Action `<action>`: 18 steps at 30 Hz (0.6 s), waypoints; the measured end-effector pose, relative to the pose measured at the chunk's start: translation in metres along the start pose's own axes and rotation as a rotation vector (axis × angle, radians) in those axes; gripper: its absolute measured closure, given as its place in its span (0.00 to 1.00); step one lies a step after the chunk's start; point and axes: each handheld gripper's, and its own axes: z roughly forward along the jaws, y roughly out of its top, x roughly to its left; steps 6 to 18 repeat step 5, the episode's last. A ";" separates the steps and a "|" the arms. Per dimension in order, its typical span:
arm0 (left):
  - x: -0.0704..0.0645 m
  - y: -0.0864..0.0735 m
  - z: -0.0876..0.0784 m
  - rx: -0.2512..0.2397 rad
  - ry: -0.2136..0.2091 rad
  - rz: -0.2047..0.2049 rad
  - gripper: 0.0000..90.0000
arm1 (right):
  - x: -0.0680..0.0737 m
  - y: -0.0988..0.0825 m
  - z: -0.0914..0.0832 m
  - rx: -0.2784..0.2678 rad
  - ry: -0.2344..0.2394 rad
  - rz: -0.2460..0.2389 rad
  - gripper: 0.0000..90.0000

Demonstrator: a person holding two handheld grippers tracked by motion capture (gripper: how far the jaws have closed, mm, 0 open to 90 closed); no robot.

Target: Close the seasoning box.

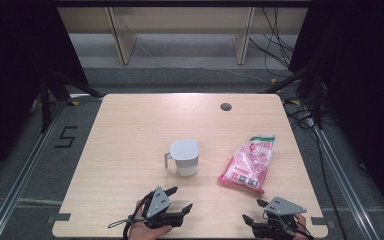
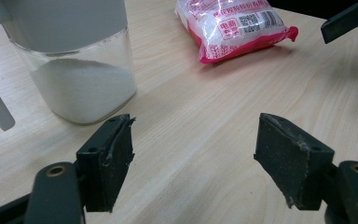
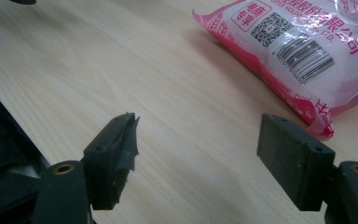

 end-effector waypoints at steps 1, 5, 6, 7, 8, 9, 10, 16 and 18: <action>0.000 0.000 0.000 -0.002 -0.001 0.004 0.30 | 0.000 0.000 0.000 0.002 0.000 0.000 0.32; 0.002 0.001 0.000 0.002 0.000 0.005 0.30 | 0.000 0.000 0.000 -0.008 -0.022 0.005 0.32; 0.002 0.001 0.000 0.002 0.000 0.005 0.30 | 0.000 0.000 0.000 -0.008 -0.022 0.005 0.32; 0.002 0.001 0.000 0.002 0.000 0.005 0.30 | 0.000 0.000 0.000 -0.008 -0.022 0.005 0.32; 0.002 0.001 0.000 0.002 0.000 0.005 0.30 | 0.000 0.000 0.000 -0.008 -0.022 0.005 0.32; 0.002 0.001 0.000 0.002 0.000 0.005 0.30 | 0.000 0.000 0.000 -0.008 -0.022 0.005 0.32; 0.002 0.001 0.000 0.002 0.000 0.005 0.30 | 0.000 0.000 0.000 -0.008 -0.022 0.005 0.32; 0.002 0.001 0.000 0.002 0.000 0.005 0.30 | 0.000 0.000 0.000 -0.008 -0.022 0.005 0.32; 0.002 0.001 0.000 0.002 0.000 0.005 0.30 | 0.000 0.000 0.000 -0.008 -0.022 0.005 0.32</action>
